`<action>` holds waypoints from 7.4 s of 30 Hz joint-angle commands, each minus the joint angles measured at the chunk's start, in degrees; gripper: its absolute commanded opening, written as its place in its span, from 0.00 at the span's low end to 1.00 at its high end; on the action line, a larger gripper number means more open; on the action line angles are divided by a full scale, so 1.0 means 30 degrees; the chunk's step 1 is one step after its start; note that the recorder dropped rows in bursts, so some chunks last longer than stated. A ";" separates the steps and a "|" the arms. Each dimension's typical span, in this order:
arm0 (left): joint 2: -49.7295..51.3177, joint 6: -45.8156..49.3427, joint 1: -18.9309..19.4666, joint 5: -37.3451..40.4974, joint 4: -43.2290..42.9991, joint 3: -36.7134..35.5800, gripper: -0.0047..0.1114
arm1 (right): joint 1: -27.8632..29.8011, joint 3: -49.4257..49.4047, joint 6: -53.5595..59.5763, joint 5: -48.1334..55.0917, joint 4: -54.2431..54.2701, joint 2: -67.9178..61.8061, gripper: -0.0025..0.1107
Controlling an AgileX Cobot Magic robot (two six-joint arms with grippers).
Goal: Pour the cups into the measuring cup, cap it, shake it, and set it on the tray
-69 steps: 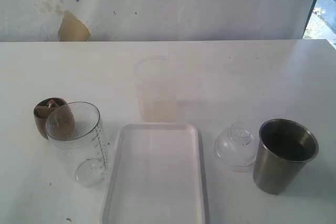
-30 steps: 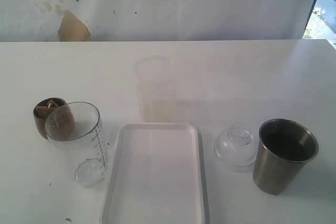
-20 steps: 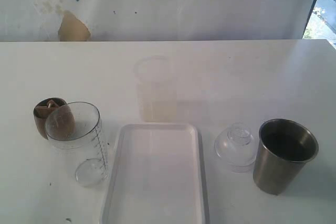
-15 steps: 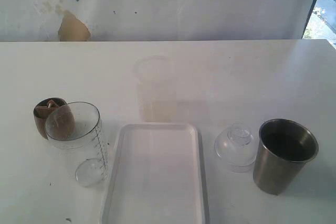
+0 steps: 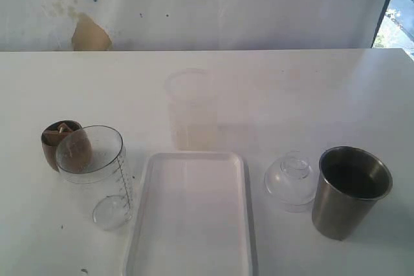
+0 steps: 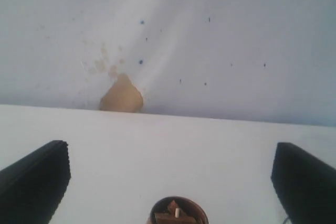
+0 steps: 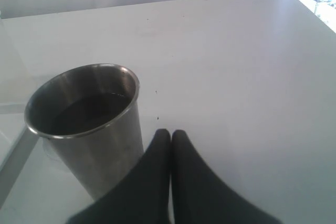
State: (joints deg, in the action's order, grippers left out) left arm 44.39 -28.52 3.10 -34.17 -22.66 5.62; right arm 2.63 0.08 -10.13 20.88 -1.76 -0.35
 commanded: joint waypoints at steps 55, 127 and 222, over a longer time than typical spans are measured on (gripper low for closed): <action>2.0312 0.6734 -0.0076 -1.0320 -0.1833 0.3555 0.94 | -0.0096 -0.0027 -0.0436 -0.0252 -0.0112 0.0118 0.02; 2.6554 0.6023 -0.0124 -1.1932 -0.3414 0.9062 0.78 | -0.0096 -0.0027 -0.0436 -0.0252 -0.0112 0.0118 0.02; 1.3191 -0.5544 0.3815 -1.0080 -2.4589 1.4491 0.04 | -0.0096 -0.0027 -0.1054 -0.0252 -0.0112 0.0118 0.02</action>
State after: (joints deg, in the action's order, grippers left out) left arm 84.60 -46.53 14.44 -63.20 -98.42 48.77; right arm 2.63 0.08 -13.05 20.88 -1.76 -0.35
